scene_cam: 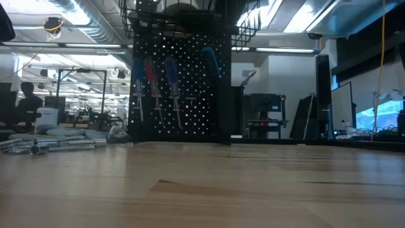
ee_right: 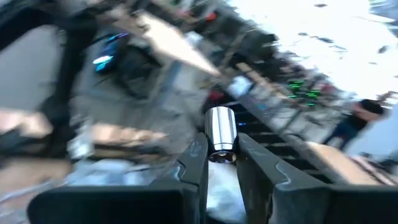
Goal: Hang tools onto peg board
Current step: Put the socket into the top black bin on the pegboard
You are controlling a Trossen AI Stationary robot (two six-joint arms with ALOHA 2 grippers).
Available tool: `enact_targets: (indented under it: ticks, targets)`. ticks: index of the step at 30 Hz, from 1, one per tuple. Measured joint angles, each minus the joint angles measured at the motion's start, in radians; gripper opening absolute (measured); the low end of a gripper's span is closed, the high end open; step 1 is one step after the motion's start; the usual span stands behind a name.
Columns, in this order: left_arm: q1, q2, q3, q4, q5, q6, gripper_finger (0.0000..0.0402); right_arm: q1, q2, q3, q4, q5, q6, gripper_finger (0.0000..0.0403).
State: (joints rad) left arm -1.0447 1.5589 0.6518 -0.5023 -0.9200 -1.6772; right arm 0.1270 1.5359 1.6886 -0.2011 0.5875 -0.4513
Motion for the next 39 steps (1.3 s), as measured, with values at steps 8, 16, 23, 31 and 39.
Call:
enact_targets:
  ticks: [8, 16, 23, 31, 39]
  targets:
    - [0.000, 0.000, 0.000, 0.000, -0.004, -0.013, 0.0131, -0.195, -0.093, 0.000, 0.009, 0.053, -0.046, 0.0064]
    - [0.000, 0.000, 0.000, -0.001, -0.006, -0.018, 0.0131, -0.301, -0.077, 0.000, 0.005, 0.005, 0.064, 0.0095]
    - [0.000, 0.000, 0.000, 0.008, -0.006, -0.010, 0.0131, -0.288, -0.076, 0.000, -0.018, 0.005, 0.085, 0.0190]
    - [0.000, 0.000, 0.000, 0.018, -0.006, 0.008, 0.0131, -0.087, -0.115, 0.004, -0.131, -0.147, 0.140, 0.0247]
    - [0.000, 0.000, 0.000, 0.015, -0.005, 0.012, 0.0131, 0.076, -0.012, -0.206, -0.193, -0.398, 0.261, 0.0240]
